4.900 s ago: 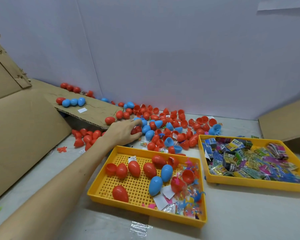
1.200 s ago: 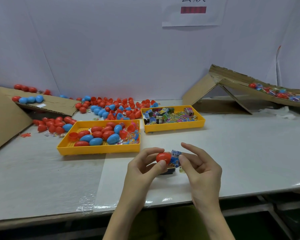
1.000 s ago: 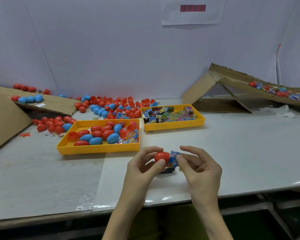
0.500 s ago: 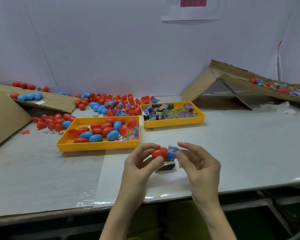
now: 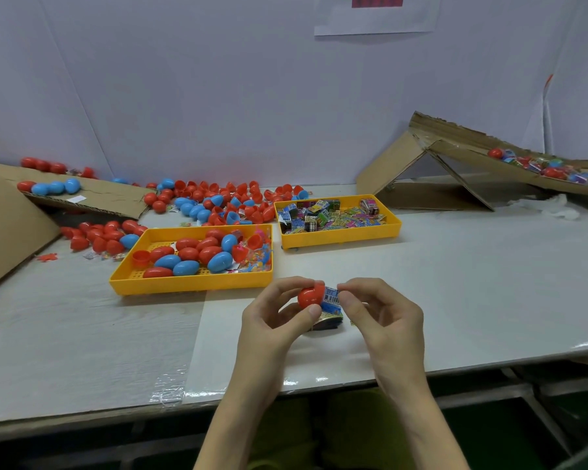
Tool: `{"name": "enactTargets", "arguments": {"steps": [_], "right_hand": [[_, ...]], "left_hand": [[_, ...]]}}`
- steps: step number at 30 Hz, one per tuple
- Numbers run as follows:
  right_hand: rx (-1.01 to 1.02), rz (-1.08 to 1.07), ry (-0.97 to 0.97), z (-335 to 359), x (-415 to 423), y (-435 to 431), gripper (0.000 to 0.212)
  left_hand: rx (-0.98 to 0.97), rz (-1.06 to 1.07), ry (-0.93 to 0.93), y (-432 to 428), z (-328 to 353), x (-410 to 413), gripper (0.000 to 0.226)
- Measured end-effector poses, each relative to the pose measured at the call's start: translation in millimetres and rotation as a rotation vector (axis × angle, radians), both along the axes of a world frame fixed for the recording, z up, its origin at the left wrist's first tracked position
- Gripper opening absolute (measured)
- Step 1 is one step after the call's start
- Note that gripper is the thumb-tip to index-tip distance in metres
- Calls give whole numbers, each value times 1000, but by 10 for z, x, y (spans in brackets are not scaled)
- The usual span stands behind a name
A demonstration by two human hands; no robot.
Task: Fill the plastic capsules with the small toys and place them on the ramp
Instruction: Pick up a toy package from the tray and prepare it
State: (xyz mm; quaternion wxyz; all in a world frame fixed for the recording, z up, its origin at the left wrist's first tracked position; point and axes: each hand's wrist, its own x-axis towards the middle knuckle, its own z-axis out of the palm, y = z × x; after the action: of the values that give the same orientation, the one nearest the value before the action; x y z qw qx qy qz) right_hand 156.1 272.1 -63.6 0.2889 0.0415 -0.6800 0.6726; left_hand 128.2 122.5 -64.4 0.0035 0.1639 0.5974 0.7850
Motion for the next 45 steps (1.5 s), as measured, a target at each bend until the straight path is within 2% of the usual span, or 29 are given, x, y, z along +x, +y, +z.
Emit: {"name": "enactTargets", "arguments": {"steps": [7, 34, 41, 45], "right_hand": [[22, -33, 17, -20, 1, -2, 9], [60, 5, 11, -11, 6, 3, 6], [47, 24, -6, -14, 12, 5, 11], [55, 11, 62, -31, 15, 11, 25]], "left_hand": [[-76, 11, 39, 31, 48, 47, 31], [-133, 21, 82, 45, 56, 79, 38], [-130, 19, 71, 55, 62, 75, 29], [-94, 68, 32, 49, 62, 59, 30]]}}
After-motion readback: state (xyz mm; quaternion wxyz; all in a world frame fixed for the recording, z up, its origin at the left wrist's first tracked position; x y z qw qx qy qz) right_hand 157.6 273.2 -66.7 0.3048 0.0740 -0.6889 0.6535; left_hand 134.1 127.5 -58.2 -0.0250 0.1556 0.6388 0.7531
